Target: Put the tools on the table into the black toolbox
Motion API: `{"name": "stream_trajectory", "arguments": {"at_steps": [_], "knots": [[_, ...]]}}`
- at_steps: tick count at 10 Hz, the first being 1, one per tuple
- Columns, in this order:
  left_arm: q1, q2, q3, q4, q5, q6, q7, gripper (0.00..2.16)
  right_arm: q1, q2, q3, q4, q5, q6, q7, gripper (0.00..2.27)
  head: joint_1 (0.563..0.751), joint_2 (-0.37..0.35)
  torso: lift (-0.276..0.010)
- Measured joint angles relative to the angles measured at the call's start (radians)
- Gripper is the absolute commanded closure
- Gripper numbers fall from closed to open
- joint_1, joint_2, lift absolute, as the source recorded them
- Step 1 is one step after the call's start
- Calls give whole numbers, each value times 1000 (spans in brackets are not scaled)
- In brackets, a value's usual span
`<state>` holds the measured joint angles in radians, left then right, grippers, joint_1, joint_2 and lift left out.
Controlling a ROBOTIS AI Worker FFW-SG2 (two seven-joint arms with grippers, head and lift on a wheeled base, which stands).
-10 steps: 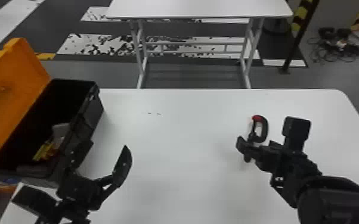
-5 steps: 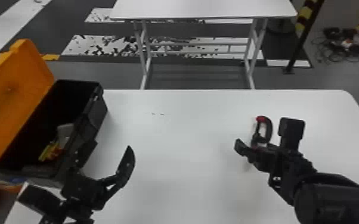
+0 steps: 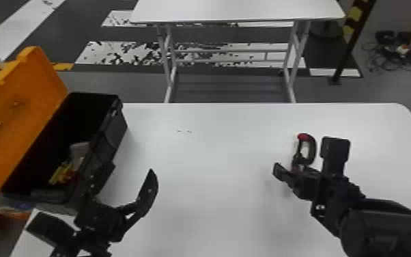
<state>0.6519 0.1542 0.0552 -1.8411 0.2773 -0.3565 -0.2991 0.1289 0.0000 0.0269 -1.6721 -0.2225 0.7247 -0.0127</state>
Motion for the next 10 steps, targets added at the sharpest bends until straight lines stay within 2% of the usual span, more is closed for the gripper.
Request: {"name": "stream_trajectory", "arguments": {"at_steps": [1,2,3,8,10], "knots": [[0,1,0,1,0,0,0,56,0,0,-2,0,-1,20,-1,1480,695,89,-75],[0,1,0,3,0,0,0,56,0,0,-6,0,-3,36,-3,1909,695,89,-75],[0,1,0,6,1,0,0,56,0,0,-13,0,-2,50,2,2219,695,87,-75],[0,1,0,11,5,-3,-1,56,44,0,-19,-69,42,20,77,2243,695,91,-75],[-2,1,-4,1,9,0,-22,56,81,0,-11,-126,74,-27,112,2243,695,87,-75]]}}
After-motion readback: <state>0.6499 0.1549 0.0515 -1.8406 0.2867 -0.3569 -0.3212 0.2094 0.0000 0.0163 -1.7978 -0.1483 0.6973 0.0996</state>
